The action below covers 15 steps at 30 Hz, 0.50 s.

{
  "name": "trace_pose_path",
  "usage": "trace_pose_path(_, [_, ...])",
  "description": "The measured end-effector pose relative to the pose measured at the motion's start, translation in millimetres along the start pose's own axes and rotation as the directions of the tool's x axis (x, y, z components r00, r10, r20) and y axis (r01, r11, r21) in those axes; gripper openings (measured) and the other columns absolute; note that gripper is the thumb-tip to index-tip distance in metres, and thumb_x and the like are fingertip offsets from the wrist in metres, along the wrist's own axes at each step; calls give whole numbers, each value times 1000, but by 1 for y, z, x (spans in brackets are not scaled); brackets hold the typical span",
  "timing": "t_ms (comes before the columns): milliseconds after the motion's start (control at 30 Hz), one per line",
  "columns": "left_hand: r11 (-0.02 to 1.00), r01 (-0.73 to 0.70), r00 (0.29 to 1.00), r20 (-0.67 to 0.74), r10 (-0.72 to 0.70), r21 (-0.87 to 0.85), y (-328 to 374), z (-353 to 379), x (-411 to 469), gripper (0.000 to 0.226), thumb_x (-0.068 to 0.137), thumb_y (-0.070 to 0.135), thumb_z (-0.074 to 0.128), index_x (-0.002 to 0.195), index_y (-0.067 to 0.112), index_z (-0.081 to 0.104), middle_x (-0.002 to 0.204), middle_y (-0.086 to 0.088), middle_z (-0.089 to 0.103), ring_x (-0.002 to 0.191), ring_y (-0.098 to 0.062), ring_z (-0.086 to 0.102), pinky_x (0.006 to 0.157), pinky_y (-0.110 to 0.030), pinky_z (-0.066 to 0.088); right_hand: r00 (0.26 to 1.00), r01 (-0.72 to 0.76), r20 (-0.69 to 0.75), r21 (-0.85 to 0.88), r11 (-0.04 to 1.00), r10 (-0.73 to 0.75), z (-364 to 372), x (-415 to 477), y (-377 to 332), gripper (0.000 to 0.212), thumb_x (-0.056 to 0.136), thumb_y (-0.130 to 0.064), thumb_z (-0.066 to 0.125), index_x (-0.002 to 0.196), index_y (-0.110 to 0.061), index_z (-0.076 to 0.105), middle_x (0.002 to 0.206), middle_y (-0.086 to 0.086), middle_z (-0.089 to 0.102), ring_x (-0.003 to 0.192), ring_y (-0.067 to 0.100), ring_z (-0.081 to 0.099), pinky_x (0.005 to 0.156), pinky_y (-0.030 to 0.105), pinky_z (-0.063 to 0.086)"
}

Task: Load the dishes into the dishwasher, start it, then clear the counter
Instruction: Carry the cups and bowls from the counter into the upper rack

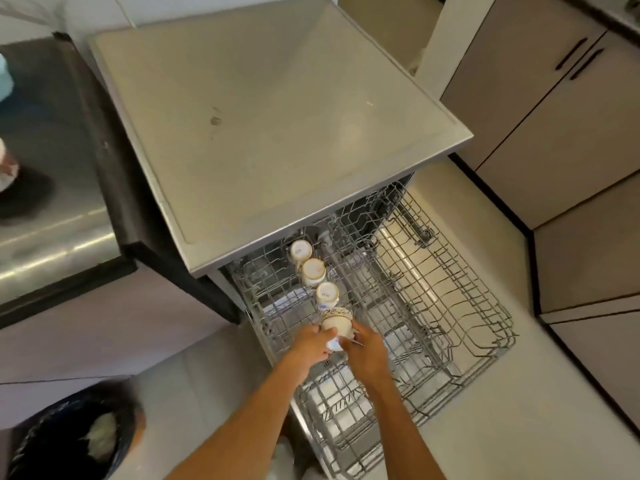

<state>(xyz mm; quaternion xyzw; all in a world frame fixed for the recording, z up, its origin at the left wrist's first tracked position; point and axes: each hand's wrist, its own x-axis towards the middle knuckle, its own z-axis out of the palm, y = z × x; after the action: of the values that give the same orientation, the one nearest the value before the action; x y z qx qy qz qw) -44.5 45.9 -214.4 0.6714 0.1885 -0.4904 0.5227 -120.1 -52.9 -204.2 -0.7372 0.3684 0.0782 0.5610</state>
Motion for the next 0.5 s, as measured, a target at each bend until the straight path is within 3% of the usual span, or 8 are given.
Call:
trace_pose_path(133, [997,-38,999,-8,38,72,2,10,25,40,92,18,62,130,16,51,117,-2,56,115,-26,58,101,-43,47,996,-45,-78,-78,996,39,-2,30,11,29,92,-14,65,121,-16,67,107,2,73,89,14,66,77,26,49])
trace_pose_path(267, [995,-32,998,-44,36,99,1,16,46,30,88,16,65,116,18,53,117,-4,62,109,-23,61,100,-45,48,987,-115,-116,-60,992,108,2,58,28,32,95,-25,63,124,-12,65,98,10,75,54,1,48,54,20,40])
trace_pose_path(400, [984,-63,998,5,63,166,1,24,55,31,91,14,63,122,15,60,114,1,65,110,-17,60,102,-37,47,970,-219,-124,-75,973,209,5,80,47,40,96,-26,60,132,-8,58,113,12,71,61,4,49,58,21,43])
trace_pose_path(500, [978,-83,996,46,75,189,2,31,58,36,93,12,59,128,17,57,119,2,63,110,-13,56,98,-30,45,968,-239,-100,-89,967,230,5,90,58,38,96,-19,58,133,-10,59,111,13,72,62,4,48,56,17,40])
